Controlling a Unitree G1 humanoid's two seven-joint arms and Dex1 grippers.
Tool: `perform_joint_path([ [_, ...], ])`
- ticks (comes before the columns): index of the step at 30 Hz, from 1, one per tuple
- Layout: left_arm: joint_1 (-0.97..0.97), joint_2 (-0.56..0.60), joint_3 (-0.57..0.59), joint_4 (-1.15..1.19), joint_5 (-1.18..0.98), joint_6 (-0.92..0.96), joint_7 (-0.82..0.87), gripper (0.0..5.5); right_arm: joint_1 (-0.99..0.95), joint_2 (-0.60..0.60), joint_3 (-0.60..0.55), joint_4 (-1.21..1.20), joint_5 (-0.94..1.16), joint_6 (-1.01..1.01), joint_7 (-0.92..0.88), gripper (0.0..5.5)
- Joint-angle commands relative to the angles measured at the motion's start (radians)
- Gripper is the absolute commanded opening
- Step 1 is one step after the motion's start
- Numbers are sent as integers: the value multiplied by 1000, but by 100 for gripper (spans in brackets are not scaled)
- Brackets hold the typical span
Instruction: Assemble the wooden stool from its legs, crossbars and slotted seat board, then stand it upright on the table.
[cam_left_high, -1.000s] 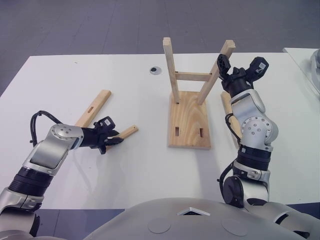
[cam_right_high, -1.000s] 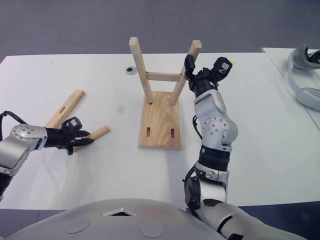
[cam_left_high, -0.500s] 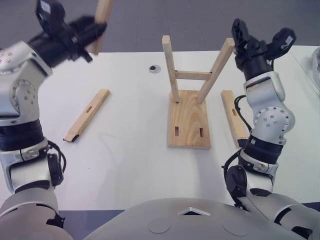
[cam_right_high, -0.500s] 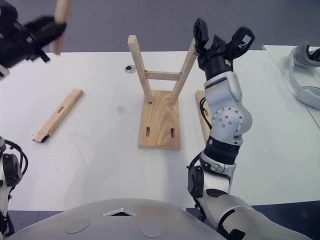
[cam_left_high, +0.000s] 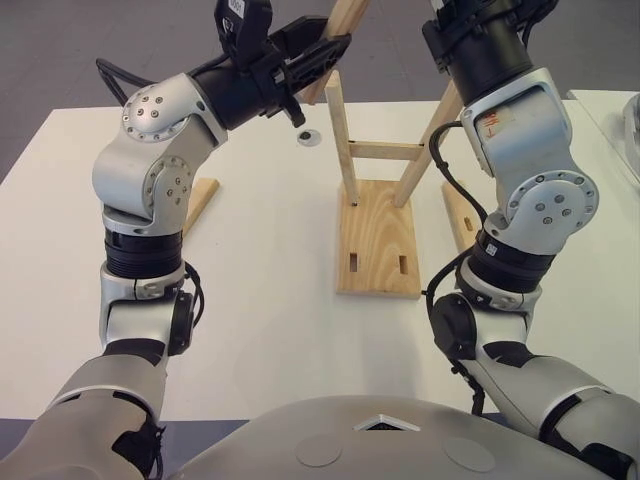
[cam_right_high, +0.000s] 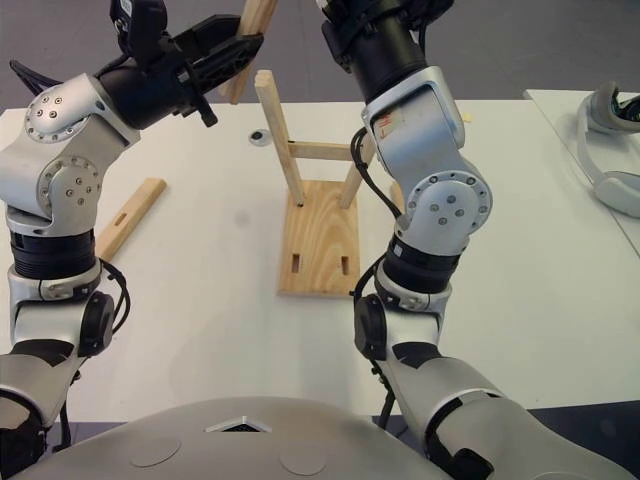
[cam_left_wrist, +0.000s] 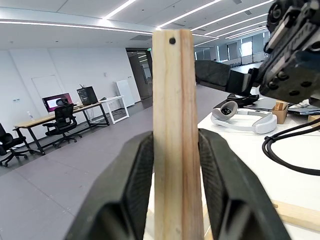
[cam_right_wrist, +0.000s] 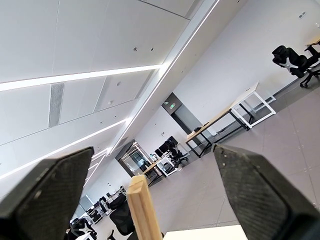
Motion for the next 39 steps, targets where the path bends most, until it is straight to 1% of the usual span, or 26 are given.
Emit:
perform_joint_path([
  [1, -31, -1, -20, -14, -10, 28, -16, 129, 3, -3, 28, -6, 36, 30, -25, 443],
  [4, -30, -7, -41, -27, -13, 47, -28, 129, 17, 4, 48, -8, 55, 37, -34, 443],
  [8, -27, -19, -59, -65, -22, 74, -25, 129, 33, -3, 56, -4, 72, 42, -53, 373],
  [14, -30, -16, -44, -72, -28, 82, -17, 129, 41, -17, 55, 4, 87, 34, -59, 286],
  [19, -39, 3, -27, -49, -12, 70, -20, 129, 45, -17, 61, 2, 87, 30, -58, 193],
  [24, -37, 2, -38, -59, -17, 77, -22, 129, 53, -18, 64, 1, 84, 27, -54, 106],
  [28, -30, -4, -40, -62, -14, 76, -11, 129, 55, -20, 69, 3, 85, 26, -51, 53],
  [32, -19, 2, -42, -43, 24, 35, -1, 129, 54, -24, 71, 6, 82, 23, -46, 47],
  [35, 9, -28, 1, -15, 16, -8, 15, 129, 56, -26, 74, 11, 79, 20, -42, 44],
  [36, 14, -37, 16, -3, 13, -21, 24, 166, 57, -28, 75, 12, 77, 19, -40, 44],
  [37, 19, -41, 36, 10, 14, -33, 37, 176, 57, -32, 76, 15, 72, 17, -36, 43],
  [38, 22, -43, 54, 20, 15, -40, 49, 201, 57, -35, 76, 16, 68, 14, -32, 42],
  [39, 26, -28, 80, 47, 24, -57, 54, 215, 53, -47, 70, 23, 60, 10, -22, 42],
])
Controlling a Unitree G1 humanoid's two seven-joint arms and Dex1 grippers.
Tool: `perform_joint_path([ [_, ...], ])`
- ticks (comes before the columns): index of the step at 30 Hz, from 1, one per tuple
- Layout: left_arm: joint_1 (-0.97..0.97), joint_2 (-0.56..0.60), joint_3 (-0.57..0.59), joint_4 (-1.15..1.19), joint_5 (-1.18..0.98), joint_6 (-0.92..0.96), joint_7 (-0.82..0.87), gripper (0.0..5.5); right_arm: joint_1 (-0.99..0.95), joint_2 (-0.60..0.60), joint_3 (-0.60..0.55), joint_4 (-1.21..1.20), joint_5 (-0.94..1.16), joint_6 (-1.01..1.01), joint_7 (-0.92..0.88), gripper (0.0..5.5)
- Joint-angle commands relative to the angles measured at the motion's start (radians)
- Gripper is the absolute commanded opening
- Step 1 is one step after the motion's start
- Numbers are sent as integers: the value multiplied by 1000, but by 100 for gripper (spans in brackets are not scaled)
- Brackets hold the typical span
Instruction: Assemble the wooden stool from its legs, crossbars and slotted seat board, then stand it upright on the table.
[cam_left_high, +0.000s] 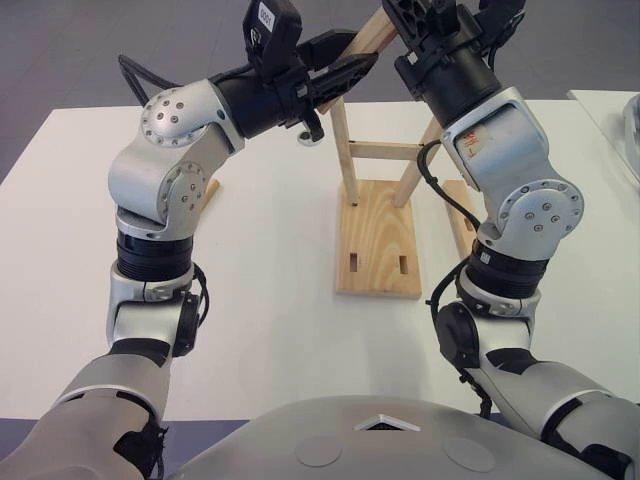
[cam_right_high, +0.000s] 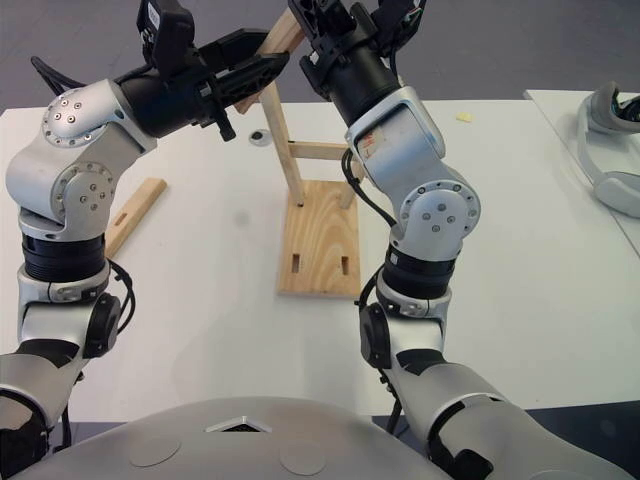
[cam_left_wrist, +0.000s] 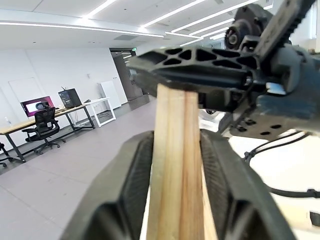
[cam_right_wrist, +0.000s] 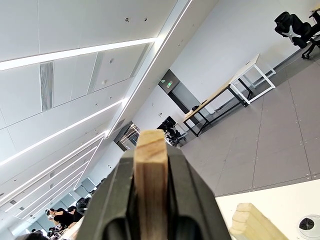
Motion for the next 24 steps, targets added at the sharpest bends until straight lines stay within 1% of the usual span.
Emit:
perform_joint_path([
  [1, 8, 44, 138, 101, 31, -66, 70, 230, -11, -43, -19, 26, -25, -5, 31, 42],
  [3, -19, 77, 208, 177, 41, -110, 93, 272, -38, -85, -52, 59, -47, -23, 58, 42],
  [4, -50, 72, 256, 215, 20, -114, 132, 275, -58, -102, -68, 80, -63, -39, 76, 42],
  [5, -89, 39, 318, 246, -29, -92, 210, 275, -90, -119, -86, 108, -90, -69, 103, 42],
  [7, -150, -83, 431, 249, -198, -8, 389, 275, -161, -143, -123, 183, -134, -140, 160, 42],
  [8, -169, -147, 468, 241, -278, 18, 472, 275, -189, -150, -137, 216, -150, -168, 183, 42],
  [10, -191, -271, 505, 219, -405, 31, 612, 275, -228, -157, -153, 265, -170, -200, 217, 42],
  [12, -189, -362, 511, 186, -502, 40, 715, 275, -249, -157, -159, 298, -185, -213, 242, 42],
  [14, -186, -450, 498, 137, -636, 52, 773, 275, -265, -153, -163, 322, -194, -223, 263, 42],
  [17, -219, -580, 500, 122, -874, 14, 872, 275, -302, -84, -180, 343, -151, -252, 276, 42],
  [20, -219, -594, 462, 147, -984, -26, 915, 275, -306, -12, -171, 347, -124, -262, 275, 42],
  [24, -216, -585, 434, 255, -1037, -76, 930, 275, -267, 54, -149, 312, -103, -250, 277, 42],
])
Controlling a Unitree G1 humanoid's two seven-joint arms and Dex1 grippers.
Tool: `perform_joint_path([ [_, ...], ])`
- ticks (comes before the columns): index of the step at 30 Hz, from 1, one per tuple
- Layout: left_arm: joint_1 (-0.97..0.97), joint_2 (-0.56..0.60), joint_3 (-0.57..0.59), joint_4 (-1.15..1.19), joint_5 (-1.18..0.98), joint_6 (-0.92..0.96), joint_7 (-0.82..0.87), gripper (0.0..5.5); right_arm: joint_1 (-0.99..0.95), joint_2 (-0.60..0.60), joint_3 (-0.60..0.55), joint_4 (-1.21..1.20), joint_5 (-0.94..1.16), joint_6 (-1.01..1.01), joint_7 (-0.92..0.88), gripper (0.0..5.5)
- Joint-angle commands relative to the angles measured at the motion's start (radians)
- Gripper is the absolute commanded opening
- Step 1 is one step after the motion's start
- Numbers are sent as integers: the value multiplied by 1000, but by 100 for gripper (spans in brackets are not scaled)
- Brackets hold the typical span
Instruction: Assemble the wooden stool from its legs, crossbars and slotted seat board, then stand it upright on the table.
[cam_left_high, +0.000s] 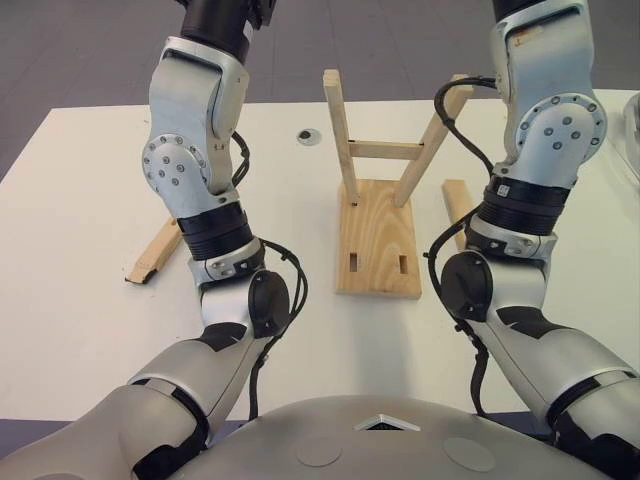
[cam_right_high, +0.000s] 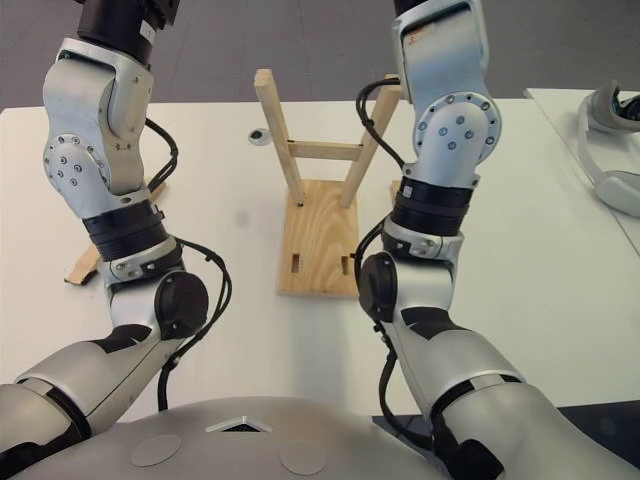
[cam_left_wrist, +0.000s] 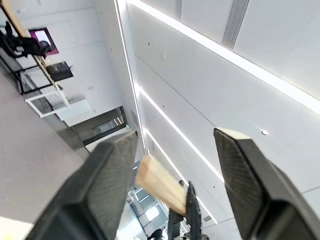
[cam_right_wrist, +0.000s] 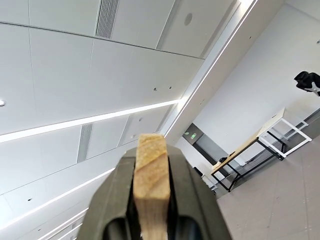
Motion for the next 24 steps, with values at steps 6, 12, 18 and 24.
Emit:
perform_joint_path([
  [6, -52, -124, -64, 222, -47, -91, -57, 275, 46, 91, 31, -51, 34, 13, 0, 42],
  [12, -87, -108, -80, 383, 20, -155, -247, 275, 74, 103, 27, -39, 11, -2, -8, 42],
  [18, -109, -91, -95, 517, 151, -263, -443, 275, 24, 75, -16, -35, 35, -25, -9, 42],
  [24, 43, -111, -140, 290, 159, -211, -532, 275, 5, 87, -47, 41, 27, -65, -1, 42],
])
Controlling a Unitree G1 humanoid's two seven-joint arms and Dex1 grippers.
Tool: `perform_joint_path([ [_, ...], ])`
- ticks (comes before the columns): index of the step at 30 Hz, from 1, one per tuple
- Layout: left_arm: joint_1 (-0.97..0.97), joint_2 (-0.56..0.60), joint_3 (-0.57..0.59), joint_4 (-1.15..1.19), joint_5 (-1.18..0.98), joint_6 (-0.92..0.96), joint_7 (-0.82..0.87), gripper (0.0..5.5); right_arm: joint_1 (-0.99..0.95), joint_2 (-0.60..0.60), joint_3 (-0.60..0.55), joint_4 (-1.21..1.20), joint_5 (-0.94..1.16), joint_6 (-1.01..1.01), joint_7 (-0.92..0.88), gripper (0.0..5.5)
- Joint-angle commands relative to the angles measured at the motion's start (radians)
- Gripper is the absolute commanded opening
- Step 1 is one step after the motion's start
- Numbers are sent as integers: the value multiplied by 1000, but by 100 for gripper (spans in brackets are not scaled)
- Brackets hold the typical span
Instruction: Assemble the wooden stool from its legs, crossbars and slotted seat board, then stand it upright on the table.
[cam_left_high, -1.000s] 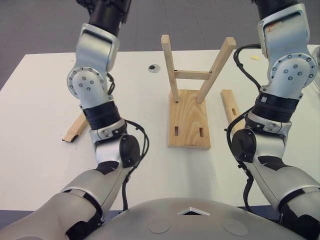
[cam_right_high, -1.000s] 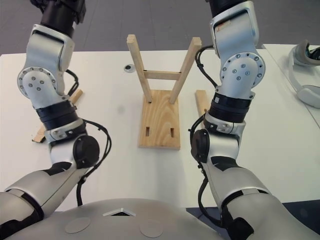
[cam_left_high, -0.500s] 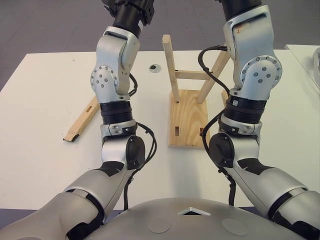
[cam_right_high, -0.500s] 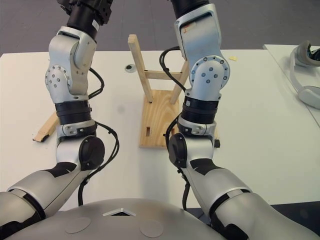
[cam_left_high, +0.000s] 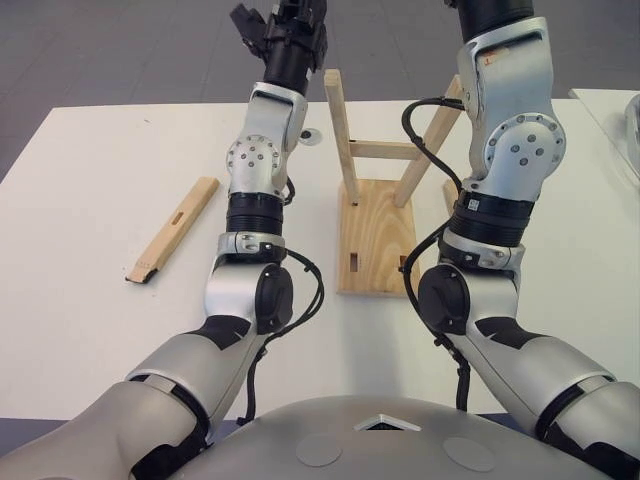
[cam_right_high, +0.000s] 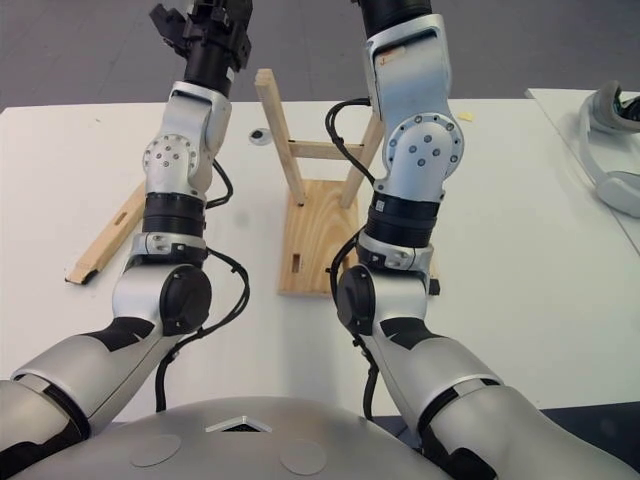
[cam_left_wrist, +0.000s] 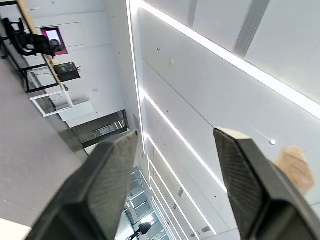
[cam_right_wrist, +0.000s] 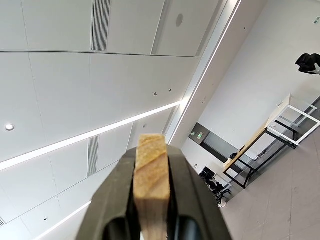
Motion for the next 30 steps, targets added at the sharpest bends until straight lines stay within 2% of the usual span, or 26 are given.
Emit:
perform_joint_path([
  [1, 189, -114, -47, -418, -78, 102, 58, 275, -23, 8, -12, 35, 7, -17, 6, 42],
  [4, 295, -128, -71, -584, -137, 135, 78, 275, -18, 13, -16, 48, 7, -21, 10, 42],
  [8, 356, -109, -115, -656, -173, 154, 105, 275, -25, 16, -21, 45, 10, -23, 7, 42],
  [15, 358, -95, -124, -668, -182, 127, 147, 275, 1, 34, 9, -18, 40, 18, -1, 42],
  [21, 341, -94, -136, -640, -169, 99, 147, 275, 137, 65, 77, -138, 90, 99, -49, 42],
  [30, 342, -73, -123, -628, -176, 106, 137, 275, 216, 91, 141, -184, 121, 91, -102, 42],
])
